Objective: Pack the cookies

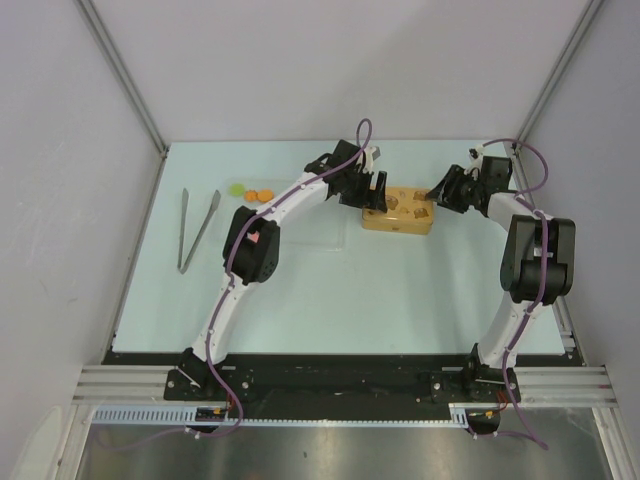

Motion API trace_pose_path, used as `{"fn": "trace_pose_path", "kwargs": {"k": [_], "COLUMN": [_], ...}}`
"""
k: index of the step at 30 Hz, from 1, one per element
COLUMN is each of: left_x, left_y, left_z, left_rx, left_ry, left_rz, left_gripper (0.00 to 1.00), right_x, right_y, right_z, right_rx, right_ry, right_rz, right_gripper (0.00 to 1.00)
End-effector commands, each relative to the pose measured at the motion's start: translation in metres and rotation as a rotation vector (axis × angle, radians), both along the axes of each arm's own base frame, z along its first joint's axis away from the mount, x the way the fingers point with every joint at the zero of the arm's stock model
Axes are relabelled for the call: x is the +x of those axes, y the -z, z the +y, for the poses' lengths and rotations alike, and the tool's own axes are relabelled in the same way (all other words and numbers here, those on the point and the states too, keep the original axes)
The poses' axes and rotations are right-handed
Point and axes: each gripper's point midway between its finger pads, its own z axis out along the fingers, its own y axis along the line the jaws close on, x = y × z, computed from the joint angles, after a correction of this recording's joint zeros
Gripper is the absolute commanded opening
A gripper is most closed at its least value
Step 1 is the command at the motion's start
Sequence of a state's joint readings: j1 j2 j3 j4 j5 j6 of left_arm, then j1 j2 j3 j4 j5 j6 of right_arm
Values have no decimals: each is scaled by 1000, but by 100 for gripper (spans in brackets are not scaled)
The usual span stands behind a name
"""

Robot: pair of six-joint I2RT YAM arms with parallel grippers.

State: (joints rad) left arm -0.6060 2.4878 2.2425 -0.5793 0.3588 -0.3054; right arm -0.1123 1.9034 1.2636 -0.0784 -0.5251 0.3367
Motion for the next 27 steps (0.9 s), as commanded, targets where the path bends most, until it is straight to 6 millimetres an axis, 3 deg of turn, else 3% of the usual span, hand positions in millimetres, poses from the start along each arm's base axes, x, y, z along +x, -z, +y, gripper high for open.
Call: {"fn": "trace_pose_path", "kwargs": {"k": [1,12,18,23,27], "left_x": [4,4,4,3,1], "left_y": [-21,-21,-21,-20,-17], "left_z": [-16,-16,-15,-16,-16], "left_rx": [-47,-48,-47,-51,-45], "left_ry": [26,28,28,32,34], "left_rz": [-54,-51,-49,-45,-39], "left_gripper": [87,87,87,87,86], "right_x": [8,9,10,9,7], "right_y": [-9,24,32,39,49], "right_z": [-4,4,7,9,8], "right_rx": [-37,-20,-10,-1,-7], "right_ry": [-3,-23,-31,-38,-37], "right_rz": [-50,31,48,70,99], "right_gripper": [54,53,53,49,39]}}
